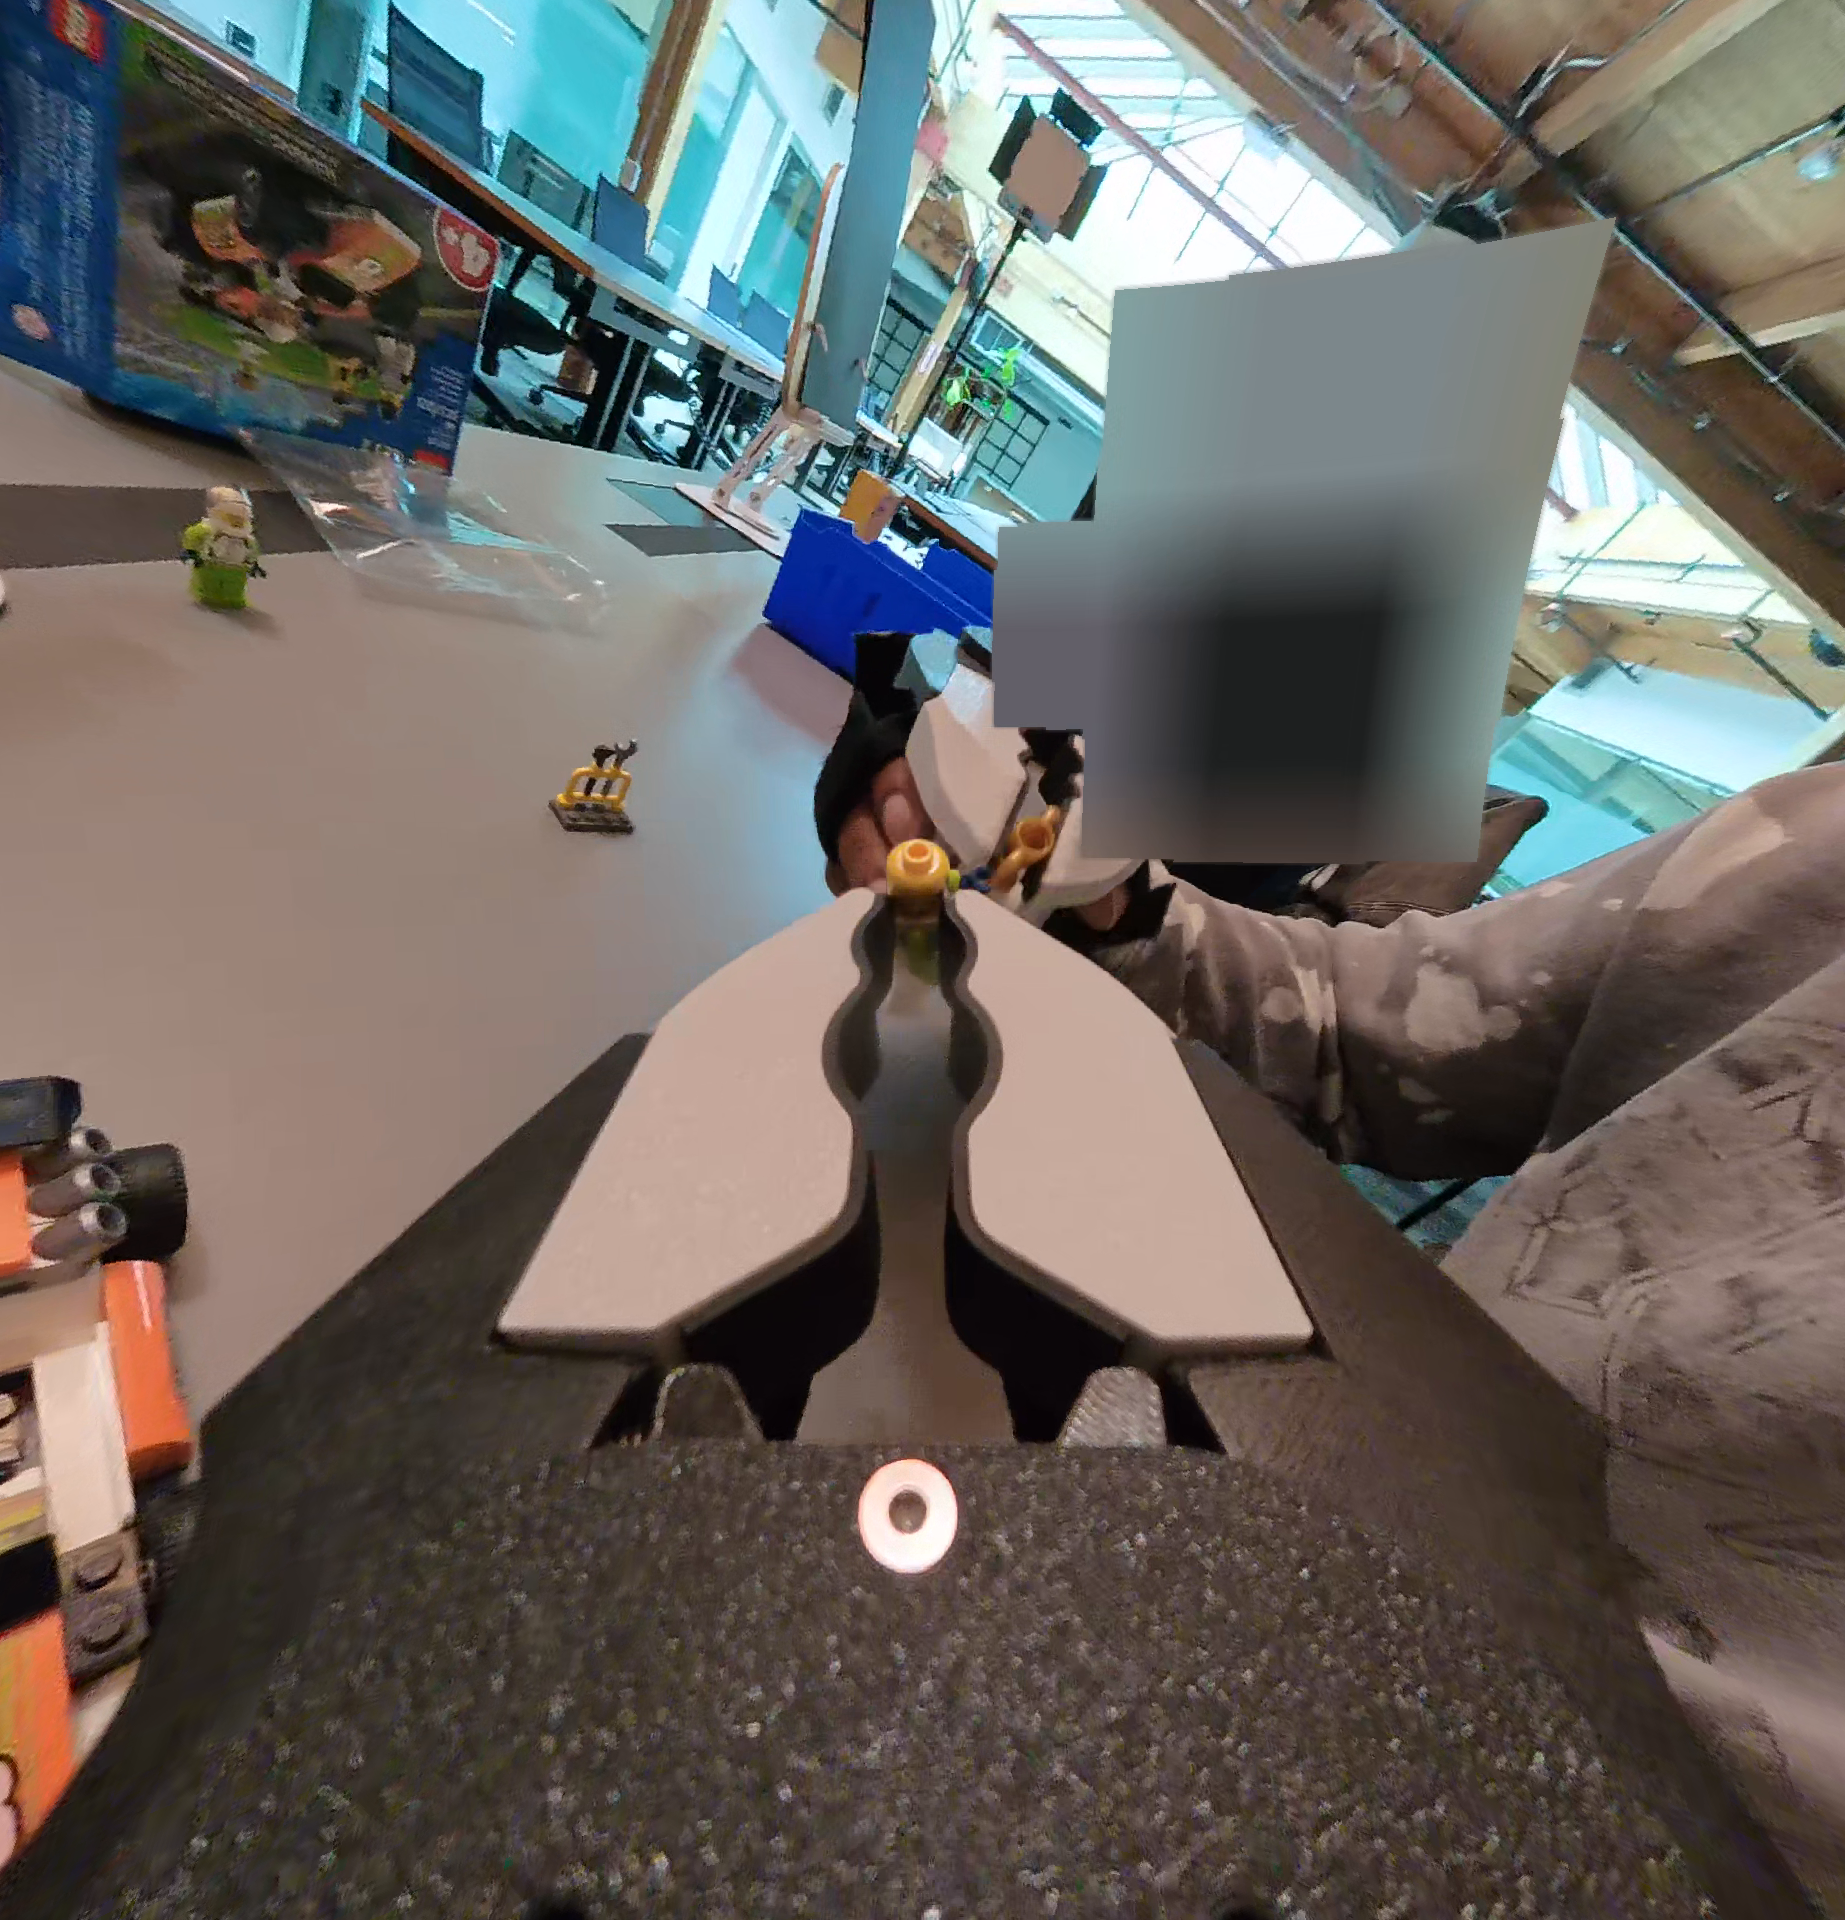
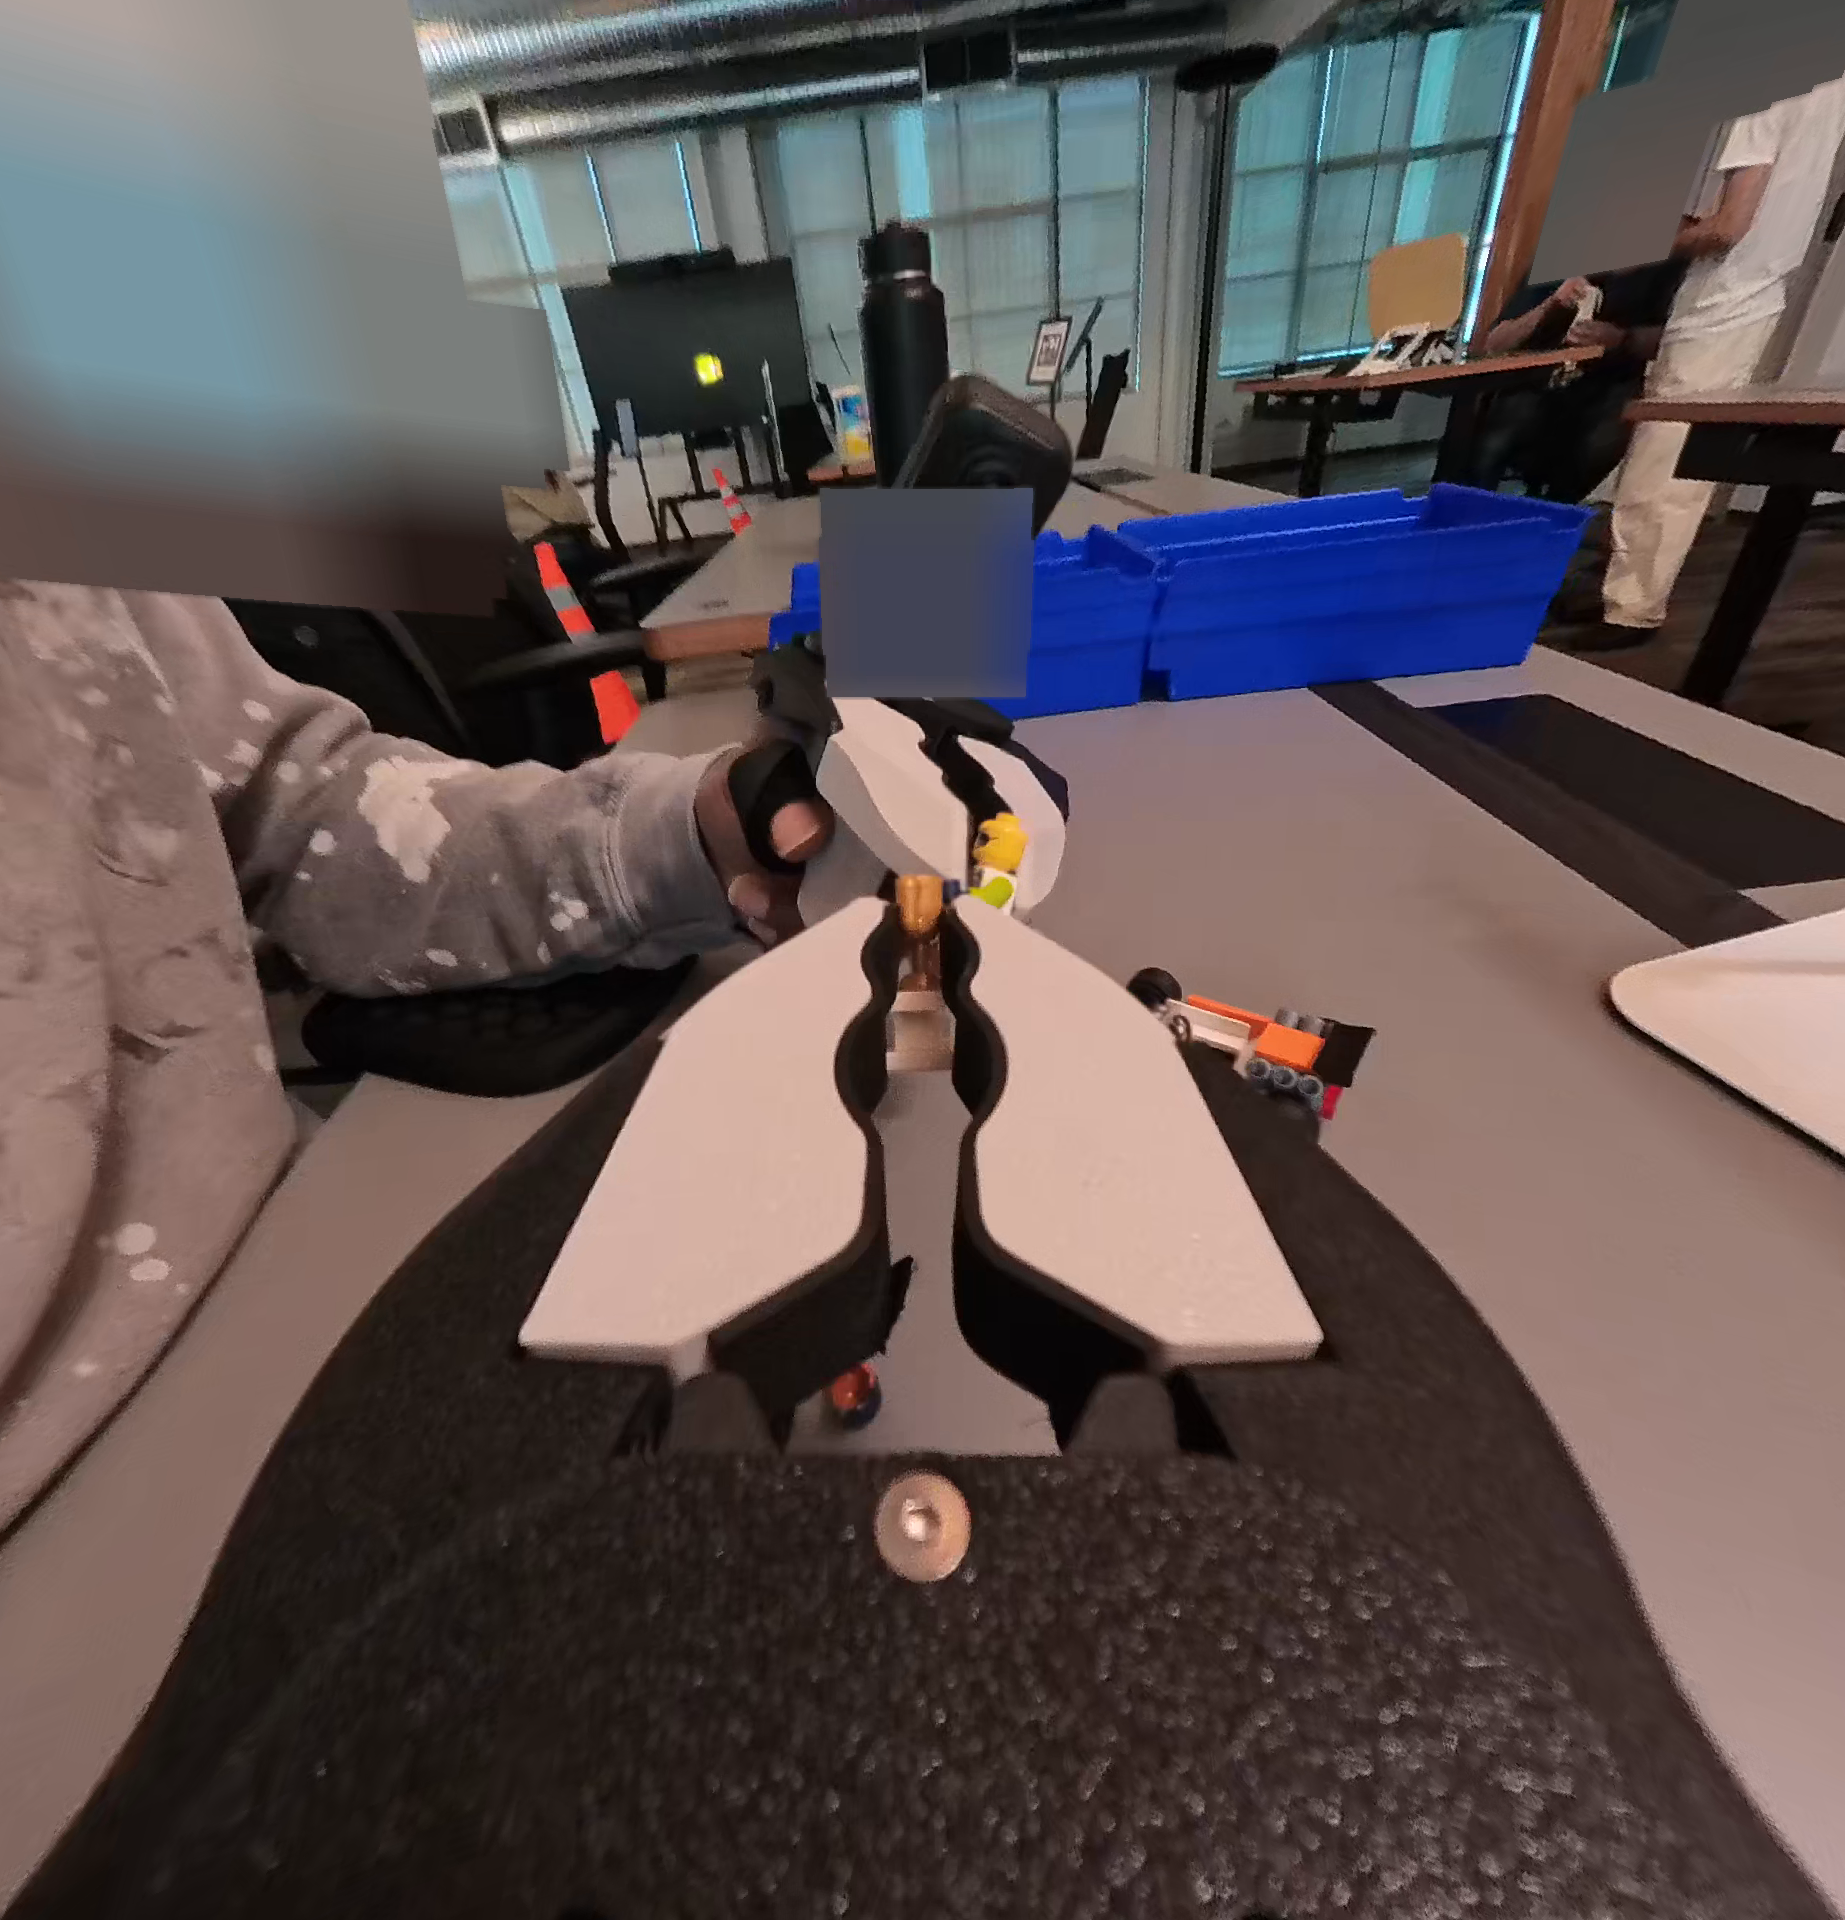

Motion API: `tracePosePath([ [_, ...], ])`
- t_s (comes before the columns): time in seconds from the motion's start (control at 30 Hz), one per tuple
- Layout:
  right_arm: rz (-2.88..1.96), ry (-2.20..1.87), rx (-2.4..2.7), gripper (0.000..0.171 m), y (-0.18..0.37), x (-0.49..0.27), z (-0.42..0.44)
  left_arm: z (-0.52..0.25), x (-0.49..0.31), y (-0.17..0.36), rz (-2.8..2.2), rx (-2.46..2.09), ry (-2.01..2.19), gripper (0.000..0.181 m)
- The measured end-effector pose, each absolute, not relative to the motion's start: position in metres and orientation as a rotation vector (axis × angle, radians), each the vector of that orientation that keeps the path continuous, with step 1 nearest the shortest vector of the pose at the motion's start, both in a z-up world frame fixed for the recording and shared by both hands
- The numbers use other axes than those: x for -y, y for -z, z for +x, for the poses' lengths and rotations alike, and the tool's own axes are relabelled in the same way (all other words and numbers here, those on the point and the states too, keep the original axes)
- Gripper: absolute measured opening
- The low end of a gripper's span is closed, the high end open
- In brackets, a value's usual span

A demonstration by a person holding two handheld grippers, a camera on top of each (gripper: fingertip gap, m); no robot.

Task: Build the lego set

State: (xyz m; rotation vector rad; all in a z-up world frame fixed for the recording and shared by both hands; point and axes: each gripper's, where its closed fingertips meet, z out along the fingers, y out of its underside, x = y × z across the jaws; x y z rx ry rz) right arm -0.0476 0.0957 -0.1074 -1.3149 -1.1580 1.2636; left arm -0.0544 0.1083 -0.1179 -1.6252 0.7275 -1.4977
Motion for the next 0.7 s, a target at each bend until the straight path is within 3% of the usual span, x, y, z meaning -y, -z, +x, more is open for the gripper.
tracePosePath([
  [0.7, -1.351, -1.245, 1.12, 0.007, 0.111, -0.1, -0.045, -0.044, -0.108, 0.124, -1.625, -0.703, 1.522, 0.008],
])
